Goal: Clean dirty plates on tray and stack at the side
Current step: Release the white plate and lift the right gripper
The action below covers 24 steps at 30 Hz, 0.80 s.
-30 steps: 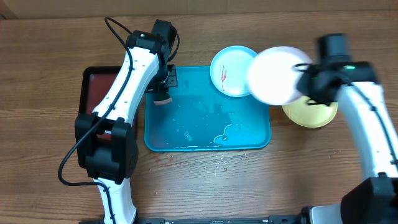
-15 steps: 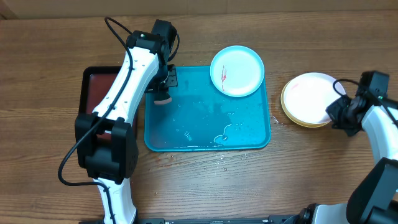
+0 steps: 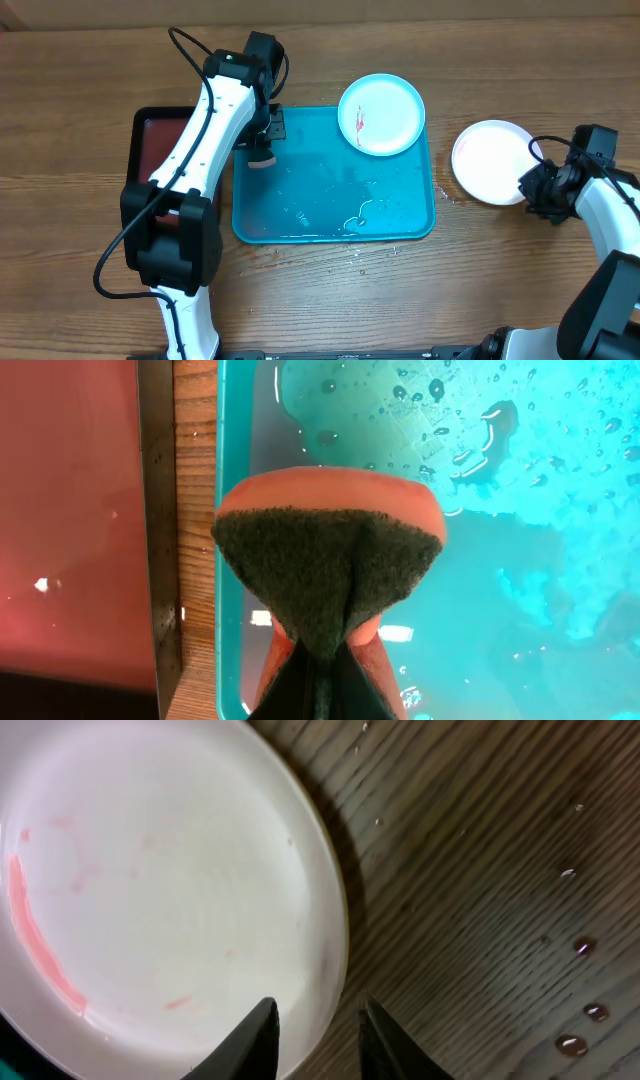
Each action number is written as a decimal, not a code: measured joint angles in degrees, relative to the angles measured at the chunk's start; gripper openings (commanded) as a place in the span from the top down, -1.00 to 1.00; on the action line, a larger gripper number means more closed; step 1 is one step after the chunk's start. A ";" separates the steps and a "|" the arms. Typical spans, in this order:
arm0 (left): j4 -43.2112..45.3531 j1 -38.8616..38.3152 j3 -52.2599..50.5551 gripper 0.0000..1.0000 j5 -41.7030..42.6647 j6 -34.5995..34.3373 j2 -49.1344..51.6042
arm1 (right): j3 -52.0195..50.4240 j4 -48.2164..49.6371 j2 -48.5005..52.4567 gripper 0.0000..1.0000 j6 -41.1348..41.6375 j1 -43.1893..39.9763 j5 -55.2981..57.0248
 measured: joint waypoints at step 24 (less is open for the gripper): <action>0.24 0.00 0.00 0.91 0.15 0.00 0.00 | 13.35 -1.84 -2.25 -1.00 -9.81 23.74 -15.47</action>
